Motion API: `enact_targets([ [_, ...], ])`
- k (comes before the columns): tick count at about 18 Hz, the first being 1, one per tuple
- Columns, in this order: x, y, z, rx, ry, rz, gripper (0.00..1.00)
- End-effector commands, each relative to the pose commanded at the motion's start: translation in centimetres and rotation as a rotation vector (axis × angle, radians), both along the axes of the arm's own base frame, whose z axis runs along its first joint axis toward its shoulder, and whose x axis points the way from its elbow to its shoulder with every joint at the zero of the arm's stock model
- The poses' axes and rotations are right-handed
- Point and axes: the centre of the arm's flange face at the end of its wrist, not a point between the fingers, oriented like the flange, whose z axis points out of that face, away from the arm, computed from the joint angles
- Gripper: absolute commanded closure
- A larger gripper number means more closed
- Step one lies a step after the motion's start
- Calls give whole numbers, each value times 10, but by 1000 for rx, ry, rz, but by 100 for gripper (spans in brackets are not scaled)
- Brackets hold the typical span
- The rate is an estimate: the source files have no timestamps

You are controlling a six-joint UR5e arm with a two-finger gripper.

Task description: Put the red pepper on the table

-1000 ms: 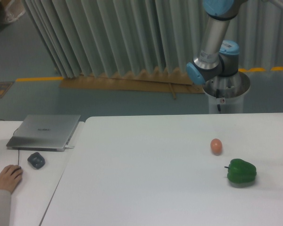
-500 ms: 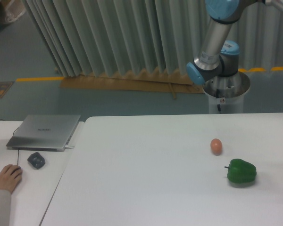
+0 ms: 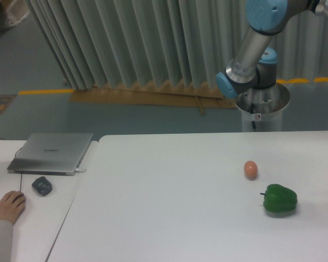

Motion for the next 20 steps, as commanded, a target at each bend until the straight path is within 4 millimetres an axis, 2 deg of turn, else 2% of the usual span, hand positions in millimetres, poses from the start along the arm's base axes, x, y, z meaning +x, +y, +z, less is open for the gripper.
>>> enact_targets([
  [7,2,0,-19,-13,-29,10,0],
  [11,1,-1,-22,-25,-30,11,0],
  [12,1,-1,-22,-26,-29,12,14],
  [14,1,-1,-22,-26,-29,14,18],
  [15,1,-1,-24,-26,-32,18,30],
  [17,1,-1,-24,-25,-33,32,34],
  [18,2,-1,-25,-25,-34,38,45],
  [20,2,-1,-23,-24,-33,43,45],
])
